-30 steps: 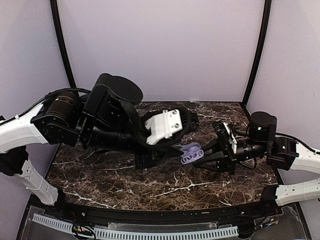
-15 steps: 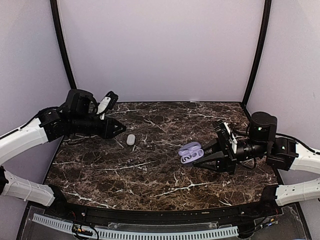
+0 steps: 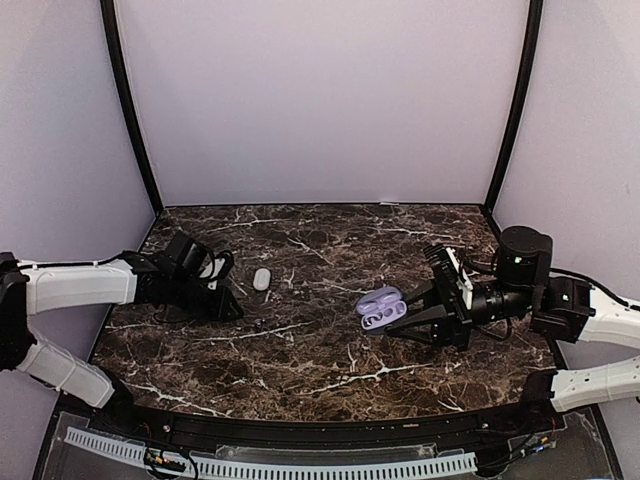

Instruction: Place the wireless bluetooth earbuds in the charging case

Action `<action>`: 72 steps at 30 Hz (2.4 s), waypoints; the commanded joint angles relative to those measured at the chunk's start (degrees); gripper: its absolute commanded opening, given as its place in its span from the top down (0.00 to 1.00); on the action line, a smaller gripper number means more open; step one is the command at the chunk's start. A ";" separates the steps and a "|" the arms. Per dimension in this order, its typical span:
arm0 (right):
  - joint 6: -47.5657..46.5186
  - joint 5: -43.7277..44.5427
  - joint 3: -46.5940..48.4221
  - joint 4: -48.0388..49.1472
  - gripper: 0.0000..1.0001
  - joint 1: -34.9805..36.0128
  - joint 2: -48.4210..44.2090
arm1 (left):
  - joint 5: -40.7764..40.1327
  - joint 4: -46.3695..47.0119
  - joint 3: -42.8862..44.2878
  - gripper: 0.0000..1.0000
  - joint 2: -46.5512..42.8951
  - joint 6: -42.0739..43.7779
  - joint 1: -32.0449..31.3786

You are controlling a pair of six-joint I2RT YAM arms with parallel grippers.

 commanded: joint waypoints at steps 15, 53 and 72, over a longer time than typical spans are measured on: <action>0.67 -0.31 -0.11 2.40 1.00 0.30 -0.14 | -5.82 1.69 -0.71 0.77 8.07 -2.17 0.28; 0.67 0.85 -0.79 1.35 1.00 0.26 -1.91 | -7.34 0.34 16.48 0.87 24.83 0.39 -13.24; 0.67 0.77 -1.04 1.44 1.00 0.32 -2.27 | -9.92 -1.82 21.67 0.70 21.54 10.11 -16.37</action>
